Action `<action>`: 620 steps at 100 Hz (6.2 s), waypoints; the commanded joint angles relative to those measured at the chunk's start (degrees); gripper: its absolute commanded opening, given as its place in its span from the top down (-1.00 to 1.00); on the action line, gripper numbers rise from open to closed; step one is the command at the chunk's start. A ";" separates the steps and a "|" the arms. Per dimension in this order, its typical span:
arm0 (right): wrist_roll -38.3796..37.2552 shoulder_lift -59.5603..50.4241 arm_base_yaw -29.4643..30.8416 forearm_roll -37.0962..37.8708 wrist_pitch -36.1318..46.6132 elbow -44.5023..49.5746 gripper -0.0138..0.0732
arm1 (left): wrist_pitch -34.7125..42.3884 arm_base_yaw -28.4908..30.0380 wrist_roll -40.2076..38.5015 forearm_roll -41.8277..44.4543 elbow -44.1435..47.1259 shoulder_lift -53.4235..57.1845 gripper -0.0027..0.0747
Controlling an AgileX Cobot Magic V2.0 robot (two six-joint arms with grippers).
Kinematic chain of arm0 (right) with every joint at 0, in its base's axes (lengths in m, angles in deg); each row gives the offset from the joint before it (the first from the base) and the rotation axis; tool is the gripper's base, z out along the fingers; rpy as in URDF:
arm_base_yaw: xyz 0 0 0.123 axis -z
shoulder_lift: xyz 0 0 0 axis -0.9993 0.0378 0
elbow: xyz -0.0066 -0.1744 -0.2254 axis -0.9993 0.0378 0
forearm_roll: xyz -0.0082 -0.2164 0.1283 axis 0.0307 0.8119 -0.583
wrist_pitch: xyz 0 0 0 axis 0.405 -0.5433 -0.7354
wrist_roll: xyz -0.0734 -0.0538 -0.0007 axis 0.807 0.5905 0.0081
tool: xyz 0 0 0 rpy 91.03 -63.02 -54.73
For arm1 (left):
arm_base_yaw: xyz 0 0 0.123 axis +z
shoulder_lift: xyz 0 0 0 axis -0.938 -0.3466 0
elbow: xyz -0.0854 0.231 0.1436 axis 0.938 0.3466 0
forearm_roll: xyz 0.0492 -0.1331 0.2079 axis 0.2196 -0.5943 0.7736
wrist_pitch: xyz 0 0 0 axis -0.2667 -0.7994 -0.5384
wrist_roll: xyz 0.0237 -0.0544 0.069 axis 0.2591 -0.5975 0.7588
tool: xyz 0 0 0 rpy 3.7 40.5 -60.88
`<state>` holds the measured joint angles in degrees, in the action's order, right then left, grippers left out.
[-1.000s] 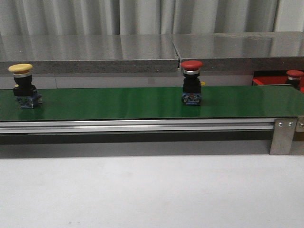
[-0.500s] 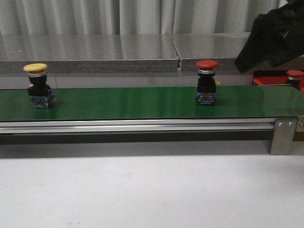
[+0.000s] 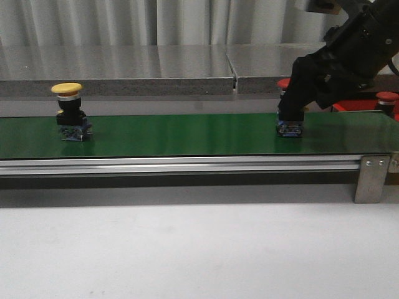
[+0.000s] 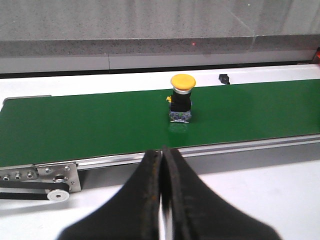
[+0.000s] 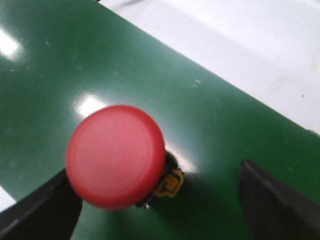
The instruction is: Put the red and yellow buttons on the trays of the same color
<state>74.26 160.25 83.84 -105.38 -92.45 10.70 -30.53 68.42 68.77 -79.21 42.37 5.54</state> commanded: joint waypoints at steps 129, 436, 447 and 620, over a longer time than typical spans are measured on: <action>-8.00 10.22 25.58 11.45 -5.08 -30.66 0.71 | 3.91 -0.50 0.03 -1.52 -1.50 -0.50 0.98; -13.02 -1.37 26.90 10.94 -27.12 -35.68 -0.58 | 3.91 -0.50 0.03 -1.52 -1.50 -0.50 0.98; -12.89 -6.43 26.90 10.79 -24.96 -28.17 -0.58 | 3.91 -0.50 0.03 -1.52 -1.50 -0.50 0.98; -4.32 -0.23 0.73 6.45 -0.98 -6.50 -0.17 | 3.91 -0.50 0.03 -1.52 -1.50 -0.50 0.98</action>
<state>69.34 162.34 84.59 -97.33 -93.91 6.18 -30.53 68.42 68.77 -79.26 42.47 5.54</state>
